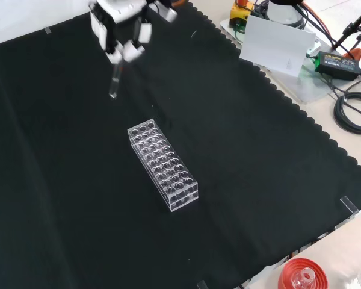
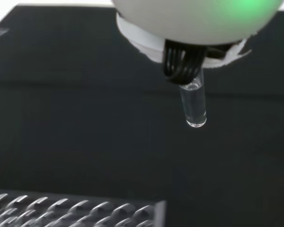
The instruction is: Shake the test tube.
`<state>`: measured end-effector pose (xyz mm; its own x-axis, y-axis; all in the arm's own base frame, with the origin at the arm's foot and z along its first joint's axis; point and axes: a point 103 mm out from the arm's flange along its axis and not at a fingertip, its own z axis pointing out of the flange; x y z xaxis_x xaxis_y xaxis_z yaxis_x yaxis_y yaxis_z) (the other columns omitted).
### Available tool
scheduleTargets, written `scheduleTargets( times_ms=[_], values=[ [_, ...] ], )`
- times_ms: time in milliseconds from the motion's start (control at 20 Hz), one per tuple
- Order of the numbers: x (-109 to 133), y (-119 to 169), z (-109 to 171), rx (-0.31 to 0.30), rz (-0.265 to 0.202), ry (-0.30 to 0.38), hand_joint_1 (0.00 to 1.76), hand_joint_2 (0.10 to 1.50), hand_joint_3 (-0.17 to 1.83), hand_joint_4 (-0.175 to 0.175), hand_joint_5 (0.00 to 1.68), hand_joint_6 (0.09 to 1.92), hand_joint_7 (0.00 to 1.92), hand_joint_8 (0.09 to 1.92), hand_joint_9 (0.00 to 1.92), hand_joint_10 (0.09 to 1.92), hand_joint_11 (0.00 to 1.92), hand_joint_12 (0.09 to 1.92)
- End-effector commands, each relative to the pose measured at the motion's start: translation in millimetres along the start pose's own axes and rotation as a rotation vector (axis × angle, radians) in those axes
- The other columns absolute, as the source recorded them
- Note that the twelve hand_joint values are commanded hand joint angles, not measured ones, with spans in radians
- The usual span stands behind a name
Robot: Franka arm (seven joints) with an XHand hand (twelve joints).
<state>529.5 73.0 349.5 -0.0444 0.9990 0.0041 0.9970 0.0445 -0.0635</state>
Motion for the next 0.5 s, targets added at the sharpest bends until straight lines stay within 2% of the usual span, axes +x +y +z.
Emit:
scheduleTargets(
  times_ms=[50,500],
  values=[
    [-7,-8,27,0.052,0.035,-0.016,1.44,0.51,0.83,-0.175,1.33,0.59,1.46,0.61,1.34,0.52,1.3,0.94],
    [77,-4,33,0.067,-0.125,0.084,1.44,0.51,0.83,-0.175,1.33,0.59,1.46,0.61,1.34,0.52,1.3,0.94]
  ],
)
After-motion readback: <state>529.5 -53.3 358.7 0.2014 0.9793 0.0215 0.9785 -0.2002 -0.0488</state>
